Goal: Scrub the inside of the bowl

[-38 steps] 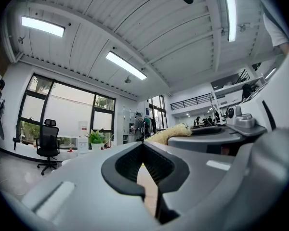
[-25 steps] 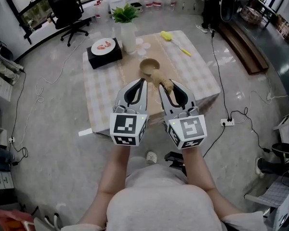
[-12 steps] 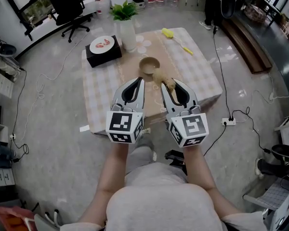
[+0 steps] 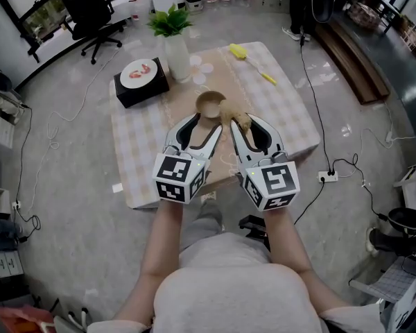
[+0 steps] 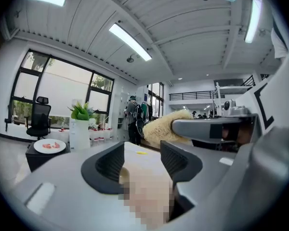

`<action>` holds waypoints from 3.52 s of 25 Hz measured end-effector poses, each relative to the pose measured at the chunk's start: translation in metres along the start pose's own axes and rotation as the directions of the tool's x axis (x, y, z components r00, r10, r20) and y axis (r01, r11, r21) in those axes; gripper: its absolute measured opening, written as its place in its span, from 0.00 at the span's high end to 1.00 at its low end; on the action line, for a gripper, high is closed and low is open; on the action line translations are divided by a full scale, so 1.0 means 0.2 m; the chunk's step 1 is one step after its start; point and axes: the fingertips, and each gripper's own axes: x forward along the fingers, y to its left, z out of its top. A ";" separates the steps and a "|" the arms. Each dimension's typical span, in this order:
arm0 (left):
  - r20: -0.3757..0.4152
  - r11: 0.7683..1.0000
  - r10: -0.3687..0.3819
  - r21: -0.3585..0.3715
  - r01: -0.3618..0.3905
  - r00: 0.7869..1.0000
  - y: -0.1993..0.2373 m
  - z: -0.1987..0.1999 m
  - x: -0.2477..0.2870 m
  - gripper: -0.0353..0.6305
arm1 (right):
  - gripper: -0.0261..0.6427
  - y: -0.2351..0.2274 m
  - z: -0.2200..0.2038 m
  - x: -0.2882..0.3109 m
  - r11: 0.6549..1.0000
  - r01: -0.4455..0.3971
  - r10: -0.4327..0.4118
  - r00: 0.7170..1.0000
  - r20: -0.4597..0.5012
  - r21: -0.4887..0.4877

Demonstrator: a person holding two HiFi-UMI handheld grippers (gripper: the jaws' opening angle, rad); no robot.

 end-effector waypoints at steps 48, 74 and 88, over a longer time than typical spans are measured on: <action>-0.504 0.977 -0.176 0.014 0.211 0.846 0.41 -0.81 0.69 0.12 | 0.81 -0.41 -0.45 0.74 0.991 -0.133 0.134 0.949 -0.285 0.023; -0.607 0.985 -0.107 0.044 0.167 0.787 0.47 -0.97 0.68 0.25 | 0.81 -0.44 -0.53 0.82 0.979 -0.197 0.206 0.931 -0.303 0.058; -0.613 0.984 -0.116 0.036 0.175 0.782 0.47 -0.97 0.69 0.27 | 0.81 -0.30 -0.62 0.83 0.899 -0.425 0.427 0.805 -0.411 0.101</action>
